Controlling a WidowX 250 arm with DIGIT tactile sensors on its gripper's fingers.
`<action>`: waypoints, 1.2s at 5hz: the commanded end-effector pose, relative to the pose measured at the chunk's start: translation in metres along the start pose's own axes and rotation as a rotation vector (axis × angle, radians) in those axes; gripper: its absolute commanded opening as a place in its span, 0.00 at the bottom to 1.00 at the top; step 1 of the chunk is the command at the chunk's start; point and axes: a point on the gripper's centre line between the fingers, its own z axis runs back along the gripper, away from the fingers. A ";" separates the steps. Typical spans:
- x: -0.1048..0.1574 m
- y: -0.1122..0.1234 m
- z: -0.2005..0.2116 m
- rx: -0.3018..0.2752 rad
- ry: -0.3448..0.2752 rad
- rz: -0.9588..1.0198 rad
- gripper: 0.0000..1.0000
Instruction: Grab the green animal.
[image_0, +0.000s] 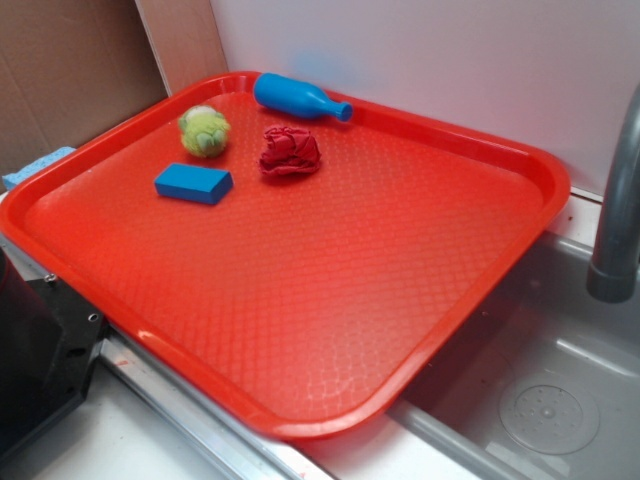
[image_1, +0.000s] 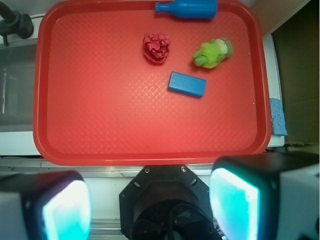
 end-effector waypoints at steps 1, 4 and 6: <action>0.000 0.000 0.000 0.000 0.000 0.000 1.00; 0.042 0.048 -0.027 -0.071 -0.228 0.574 1.00; 0.078 0.080 -0.068 0.029 -0.315 0.812 1.00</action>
